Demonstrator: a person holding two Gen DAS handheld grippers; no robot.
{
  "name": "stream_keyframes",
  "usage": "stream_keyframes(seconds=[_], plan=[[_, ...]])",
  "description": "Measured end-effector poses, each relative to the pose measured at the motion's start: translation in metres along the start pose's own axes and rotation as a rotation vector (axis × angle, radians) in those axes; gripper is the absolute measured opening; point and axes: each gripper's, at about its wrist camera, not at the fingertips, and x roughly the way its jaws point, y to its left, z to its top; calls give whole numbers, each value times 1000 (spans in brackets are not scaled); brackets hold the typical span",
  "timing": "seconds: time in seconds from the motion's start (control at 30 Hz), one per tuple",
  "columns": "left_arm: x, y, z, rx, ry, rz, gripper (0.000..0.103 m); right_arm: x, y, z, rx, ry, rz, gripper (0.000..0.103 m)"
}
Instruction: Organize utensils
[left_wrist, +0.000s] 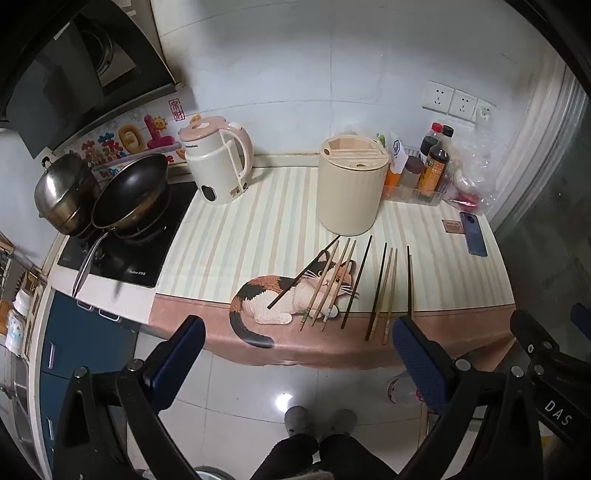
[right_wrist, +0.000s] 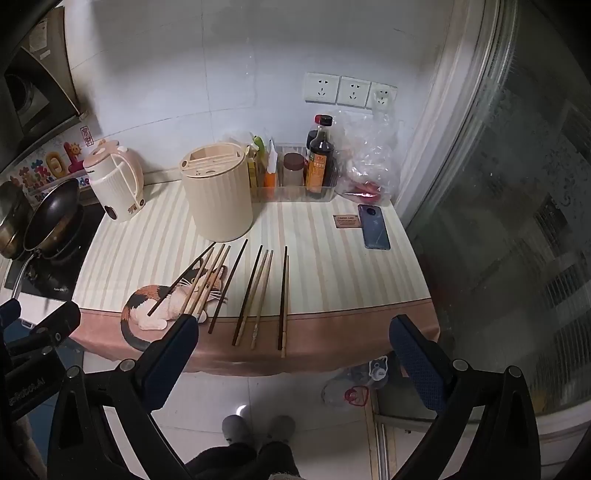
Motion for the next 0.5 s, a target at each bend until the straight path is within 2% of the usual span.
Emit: stream_keyframes(seconds=[0.5], plan=[[1, -2, -3, 8, 10, 0, 103, 1, 6, 1, -2, 6, 7, 103]])
